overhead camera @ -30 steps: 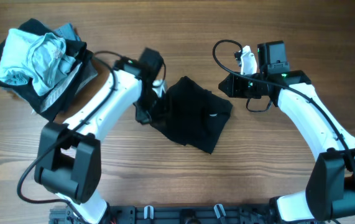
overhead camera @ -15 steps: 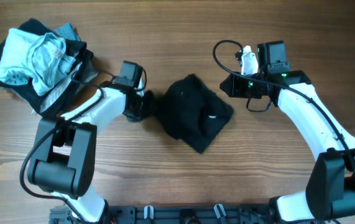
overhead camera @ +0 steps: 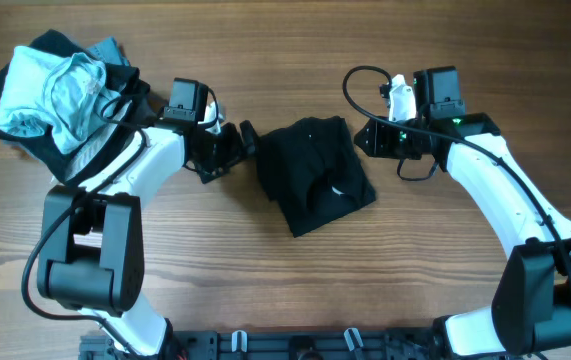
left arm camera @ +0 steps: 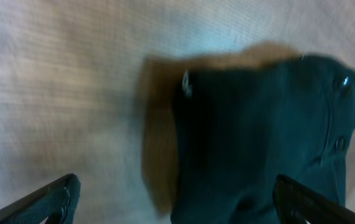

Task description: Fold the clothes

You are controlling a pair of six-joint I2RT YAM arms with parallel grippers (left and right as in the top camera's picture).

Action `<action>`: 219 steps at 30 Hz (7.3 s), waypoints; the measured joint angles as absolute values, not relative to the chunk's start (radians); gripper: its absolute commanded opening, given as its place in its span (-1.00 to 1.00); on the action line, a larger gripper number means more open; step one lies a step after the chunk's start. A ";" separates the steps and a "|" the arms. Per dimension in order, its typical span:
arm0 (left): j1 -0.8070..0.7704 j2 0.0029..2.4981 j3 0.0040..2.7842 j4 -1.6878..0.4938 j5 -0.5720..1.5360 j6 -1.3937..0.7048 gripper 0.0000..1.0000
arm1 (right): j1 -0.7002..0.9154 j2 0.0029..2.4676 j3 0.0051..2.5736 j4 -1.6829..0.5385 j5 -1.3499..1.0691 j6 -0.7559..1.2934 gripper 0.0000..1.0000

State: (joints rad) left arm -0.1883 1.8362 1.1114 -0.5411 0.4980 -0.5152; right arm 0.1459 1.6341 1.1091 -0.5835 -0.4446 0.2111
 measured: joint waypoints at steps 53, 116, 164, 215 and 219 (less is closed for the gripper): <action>-0.191 1.741 1.500 -0.910 0.587 -0.324 -0.92 | 0.074 1.568 1.187 -0.829 -0.492 0.126 -0.70; 0.113 1.246 1.953 -1.436 0.408 0.159 1.00 | 0.074 0.752 1.190 -0.906 -0.451 0.185 1.00; 0.113 1.246 1.953 -1.436 0.405 0.159 1.00 | 0.076 0.019 0.006 0.027 -0.318 -0.032 0.99; 0.073 0.014 0.010 -0.048 0.281 -0.029 1.00 | 0.076 0.019 0.006 0.024 -0.321 -0.033 1.00; 0.073 0.014 0.010 -0.047 0.281 -0.029 1.00 | 0.076 0.019 0.006 0.024 -0.321 -0.032 0.99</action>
